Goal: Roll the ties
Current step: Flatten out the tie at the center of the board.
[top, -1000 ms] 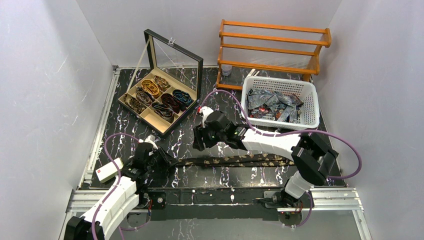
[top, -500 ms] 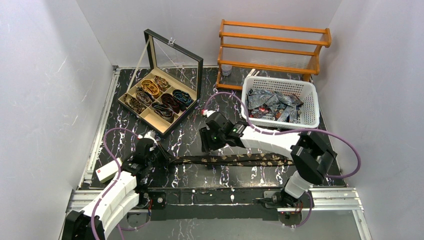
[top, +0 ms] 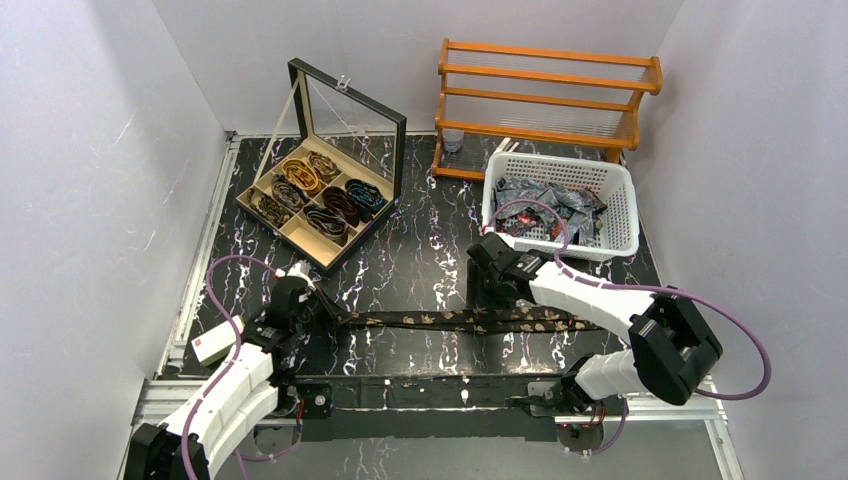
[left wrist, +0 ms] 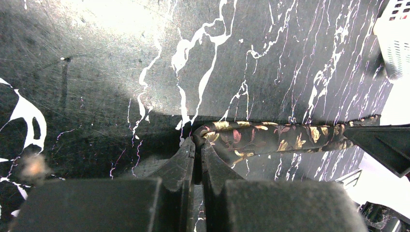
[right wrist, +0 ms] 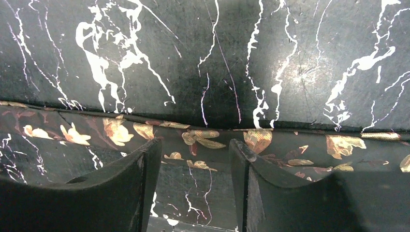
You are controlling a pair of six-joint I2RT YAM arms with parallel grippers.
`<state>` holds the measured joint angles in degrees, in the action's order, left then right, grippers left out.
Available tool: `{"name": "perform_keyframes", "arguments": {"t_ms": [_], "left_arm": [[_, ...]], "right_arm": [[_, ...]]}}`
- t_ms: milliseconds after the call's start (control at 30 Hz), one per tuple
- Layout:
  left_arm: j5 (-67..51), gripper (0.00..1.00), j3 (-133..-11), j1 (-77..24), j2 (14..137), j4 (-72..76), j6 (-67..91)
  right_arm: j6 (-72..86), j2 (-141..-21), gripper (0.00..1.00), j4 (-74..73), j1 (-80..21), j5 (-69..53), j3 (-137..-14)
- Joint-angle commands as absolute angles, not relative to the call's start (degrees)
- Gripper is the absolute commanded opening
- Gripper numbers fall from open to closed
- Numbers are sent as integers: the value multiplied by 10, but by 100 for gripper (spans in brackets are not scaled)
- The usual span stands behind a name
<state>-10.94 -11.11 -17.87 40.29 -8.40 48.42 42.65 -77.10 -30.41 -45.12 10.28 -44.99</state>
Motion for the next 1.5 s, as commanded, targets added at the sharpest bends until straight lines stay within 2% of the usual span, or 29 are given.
{"name": "perform_keyframes", "arguments": {"t_ms": [0,100,233,333,400,567,700,967,1000,1100,1133,1233,1467], "left_arm": [[-108,0,-130,-182,398,-96,476],[-109,0,-128,-181,396,-95,477],[-111,0,-129,-182,397,-94,476],[-110,0,-130,-181,396,-96,477],[-109,0,-130,-182,396,-95,477],[-107,0,-133,-182,398,-95,476],[-105,0,-137,-182,399,-95,476],[-103,0,-142,-182,397,-97,476],[-102,0,-142,-182,396,-98,477],[-101,0,-142,-182,395,-100,477],[-101,0,-141,-182,395,-101,477],[-100,0,-139,-181,394,-104,478],[-101,0,-139,-182,396,-103,477]], "right_arm": [[408,-798,59,-331,-445,108,-463],[401,-822,55,-338,-445,113,-460],[406,-840,41,-350,-445,125,-463],[401,-828,26,-359,-445,133,-468],[396,-818,23,-372,-445,135,-476],[381,-802,7,-390,-445,100,-485],[394,-789,2,-400,-450,77,-480],[420,-760,1,-396,-459,31,-446],[421,-758,6,-397,-458,43,-448],[417,-759,37,-399,-457,97,-468],[414,-763,41,-399,-456,107,-478],[410,-781,48,-394,-453,123,-495],[417,-834,49,-363,-452,113,-481]]}}
